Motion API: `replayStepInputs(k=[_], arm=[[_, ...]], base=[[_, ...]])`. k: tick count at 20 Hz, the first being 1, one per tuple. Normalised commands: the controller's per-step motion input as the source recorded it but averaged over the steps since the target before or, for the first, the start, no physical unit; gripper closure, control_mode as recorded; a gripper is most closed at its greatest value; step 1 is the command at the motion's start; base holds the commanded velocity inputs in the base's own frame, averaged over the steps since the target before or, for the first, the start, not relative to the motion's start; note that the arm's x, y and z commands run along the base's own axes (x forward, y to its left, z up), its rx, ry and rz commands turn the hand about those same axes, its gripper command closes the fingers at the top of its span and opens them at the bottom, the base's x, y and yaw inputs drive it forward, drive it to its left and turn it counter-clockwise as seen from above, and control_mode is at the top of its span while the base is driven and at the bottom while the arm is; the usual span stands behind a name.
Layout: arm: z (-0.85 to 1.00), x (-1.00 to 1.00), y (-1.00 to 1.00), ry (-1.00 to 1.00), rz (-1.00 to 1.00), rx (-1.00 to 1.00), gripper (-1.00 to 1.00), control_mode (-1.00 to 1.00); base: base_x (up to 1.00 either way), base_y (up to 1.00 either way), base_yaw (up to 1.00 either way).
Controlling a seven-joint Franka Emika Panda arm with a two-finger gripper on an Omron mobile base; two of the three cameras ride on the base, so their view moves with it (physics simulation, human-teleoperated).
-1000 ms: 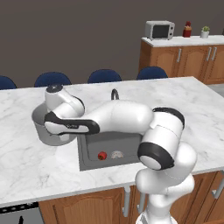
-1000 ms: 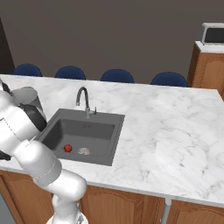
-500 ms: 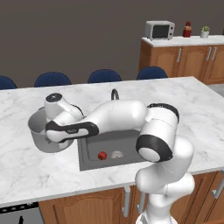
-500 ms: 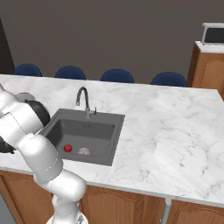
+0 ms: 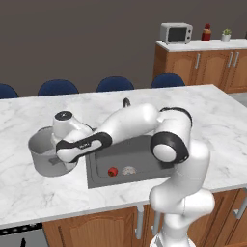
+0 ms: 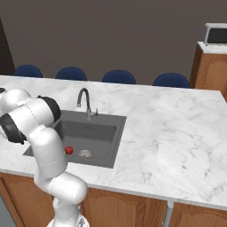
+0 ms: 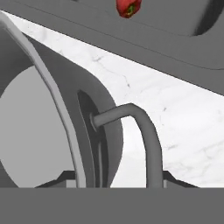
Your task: Dump the bell pepper from the pot into the sink. Then turn on the water and wash the bell pepper. Then turn off the water and put the bell pepper back in the pot.
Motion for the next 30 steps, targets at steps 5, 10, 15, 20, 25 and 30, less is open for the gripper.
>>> replayStepInputs(k=[5, 10, 15, 20, 25, 30], arm=[[-0.37, 0.00, 0.41, 0.01, 0.00, -0.04, 1.00, -1.00], [-0.25, 0.00, 0.32, 0.02, 0.00, -0.05, 1.00, -1.00], [-0.25, -0.02, 0.31, 0.09, 0.00, -0.04, -1.00, -1.00], [-0.02, 0.00, 0.02, 0.02, 0.00, 0.00, -1.00, -1.00], [0.02, -0.16, 0.00, 0.00, -0.06, 0.00, -1.00, -1.00], [0.21, -0.25, 0.00, 0.00, -0.10, 0.00, -1.00, -1.00]], base=[[0.00, 0.00, 0.00], [0.00, 0.00, 0.00], [0.00, 0.00, 0.00], [0.00, 0.00, 0.00], [0.00, 0.00, 0.00], [0.00, 0.00, 0.00]])
